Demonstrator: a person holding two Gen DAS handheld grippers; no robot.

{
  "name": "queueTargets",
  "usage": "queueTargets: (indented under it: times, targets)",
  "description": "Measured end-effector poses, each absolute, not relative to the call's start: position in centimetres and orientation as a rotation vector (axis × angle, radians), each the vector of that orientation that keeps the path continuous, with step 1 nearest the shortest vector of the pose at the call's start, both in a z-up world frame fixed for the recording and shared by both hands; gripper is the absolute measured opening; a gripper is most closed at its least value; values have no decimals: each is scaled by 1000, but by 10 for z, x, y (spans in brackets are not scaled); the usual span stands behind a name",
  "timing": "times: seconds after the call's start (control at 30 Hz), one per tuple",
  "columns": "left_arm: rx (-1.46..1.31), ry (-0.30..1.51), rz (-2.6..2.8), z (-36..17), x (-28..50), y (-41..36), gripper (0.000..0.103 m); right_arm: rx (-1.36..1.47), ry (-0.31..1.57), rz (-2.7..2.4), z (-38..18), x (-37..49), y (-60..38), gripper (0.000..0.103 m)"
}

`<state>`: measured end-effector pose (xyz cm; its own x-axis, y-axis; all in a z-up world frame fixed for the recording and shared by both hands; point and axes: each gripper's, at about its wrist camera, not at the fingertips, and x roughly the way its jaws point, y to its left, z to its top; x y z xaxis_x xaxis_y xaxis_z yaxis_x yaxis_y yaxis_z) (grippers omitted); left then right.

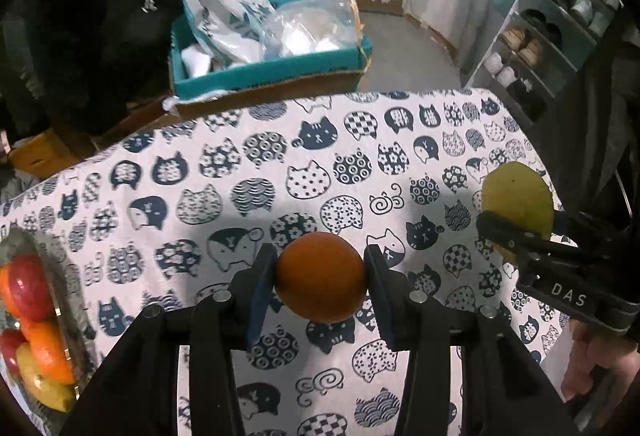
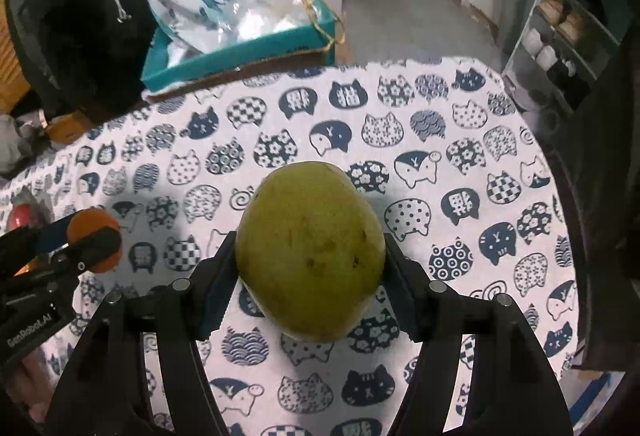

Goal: Organize fruits
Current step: 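Lift the tangerine and pear and carry both toward the green bowl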

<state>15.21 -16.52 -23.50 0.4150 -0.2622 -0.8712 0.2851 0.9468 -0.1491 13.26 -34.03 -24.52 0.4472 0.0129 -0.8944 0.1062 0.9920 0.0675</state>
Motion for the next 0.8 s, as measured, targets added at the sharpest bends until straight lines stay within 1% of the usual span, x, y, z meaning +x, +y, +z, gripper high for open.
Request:
queueTargets:
  times: [0.43, 0.8]
  targets:
    - [-14, 983, -302, -179, 129, -132, 45, 76, 985, -20, -186, 108, -321, 67]
    - [0, 879, -314, -130, 99, -120, 45, 57, 893, 22, -140, 83, -305, 67]
